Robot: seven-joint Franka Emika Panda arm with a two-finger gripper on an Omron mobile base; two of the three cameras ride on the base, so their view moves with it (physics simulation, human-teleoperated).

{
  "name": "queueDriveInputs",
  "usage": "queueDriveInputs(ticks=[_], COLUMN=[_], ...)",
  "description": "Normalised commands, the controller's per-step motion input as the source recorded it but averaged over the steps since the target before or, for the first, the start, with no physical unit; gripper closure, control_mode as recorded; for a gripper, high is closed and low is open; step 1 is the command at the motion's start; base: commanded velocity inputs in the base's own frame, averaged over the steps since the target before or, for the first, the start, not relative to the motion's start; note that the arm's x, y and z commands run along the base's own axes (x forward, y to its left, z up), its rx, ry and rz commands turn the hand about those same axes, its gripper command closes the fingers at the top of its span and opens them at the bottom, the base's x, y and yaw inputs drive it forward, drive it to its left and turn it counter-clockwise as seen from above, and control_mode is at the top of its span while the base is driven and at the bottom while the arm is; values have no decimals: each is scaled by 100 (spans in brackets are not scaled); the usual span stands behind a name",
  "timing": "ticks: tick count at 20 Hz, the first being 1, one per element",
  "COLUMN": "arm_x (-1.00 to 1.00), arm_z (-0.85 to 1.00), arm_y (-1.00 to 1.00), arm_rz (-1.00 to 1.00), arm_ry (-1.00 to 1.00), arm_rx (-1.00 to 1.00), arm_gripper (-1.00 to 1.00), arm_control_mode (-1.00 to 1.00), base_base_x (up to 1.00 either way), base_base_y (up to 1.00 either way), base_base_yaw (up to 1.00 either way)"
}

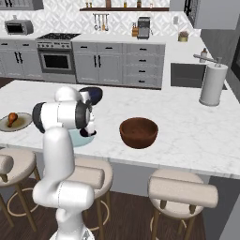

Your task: Pick the chicken drumstick and avocado from their plates and place them in the bowl. Then put the bowl in the fridge.

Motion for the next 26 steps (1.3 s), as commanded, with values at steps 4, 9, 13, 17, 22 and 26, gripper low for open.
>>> queueDriveInputs(ticks=[4,9,13,17,22,26], arm_x=[-27,-34,-22,-13,-8,-7], arm_z=[51,100,100,94,67,38], arm_y=[-19,-34,-35,-39,-63,-88], arm_rz=[-1,1,5,9,10,11], arm_ry=[-9,0,0,0,0,0], arm_rx=[3,1,0,0,0,0], arm_gripper=[100,100,100,100,100,100], arm_control_mode=[-100,-100,-100,-100,-100,-100], base_base_x=[0,0,0,0,0,0], base_base_y=[0,0,0,0,0,0], base_base_yaw=[0,0,0,0,0,0])
